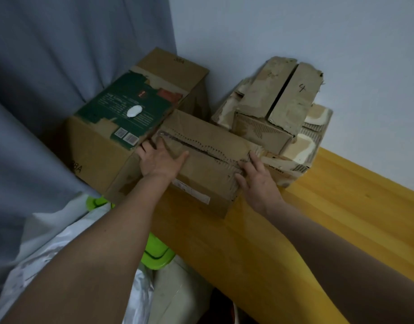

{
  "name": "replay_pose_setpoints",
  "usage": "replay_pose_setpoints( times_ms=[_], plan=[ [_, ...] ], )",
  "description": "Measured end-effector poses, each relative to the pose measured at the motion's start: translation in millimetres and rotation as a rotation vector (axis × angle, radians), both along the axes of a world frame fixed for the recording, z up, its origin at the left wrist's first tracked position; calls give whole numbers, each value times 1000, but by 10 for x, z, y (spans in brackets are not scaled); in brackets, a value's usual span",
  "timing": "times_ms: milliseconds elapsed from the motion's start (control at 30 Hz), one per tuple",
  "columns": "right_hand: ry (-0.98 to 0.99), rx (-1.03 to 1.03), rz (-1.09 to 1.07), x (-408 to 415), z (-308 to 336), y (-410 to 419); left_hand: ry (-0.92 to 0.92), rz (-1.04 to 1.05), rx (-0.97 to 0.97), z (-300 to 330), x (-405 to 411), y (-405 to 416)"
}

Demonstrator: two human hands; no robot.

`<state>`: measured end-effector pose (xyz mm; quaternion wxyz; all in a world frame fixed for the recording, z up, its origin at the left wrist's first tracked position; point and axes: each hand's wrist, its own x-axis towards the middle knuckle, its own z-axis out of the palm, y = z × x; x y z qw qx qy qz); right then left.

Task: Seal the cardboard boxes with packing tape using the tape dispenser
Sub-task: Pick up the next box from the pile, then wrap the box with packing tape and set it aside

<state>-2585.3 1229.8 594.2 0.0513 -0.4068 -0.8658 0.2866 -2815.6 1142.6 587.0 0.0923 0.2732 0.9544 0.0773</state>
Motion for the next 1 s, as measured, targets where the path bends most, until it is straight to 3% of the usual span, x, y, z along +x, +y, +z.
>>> replay_pose_setpoints(
  times_ms=[233, 467, 600, 1000],
  plan=[
    [-42, 105, -112, 438, 56, -134, -43, -30, -53, 60, 603, -79],
    [-124, 116, -196, 1255, 202, -335, -33, -156, -236, 251, 1528, -169],
    [-174, 84, -282, 1932, 219, -435, -104, -202, -212, 276, 2190, -171],
    [-232, 84, -636, 3876, 258, -547, -87, -549, -191, 246, 4112, 82]
  ],
)
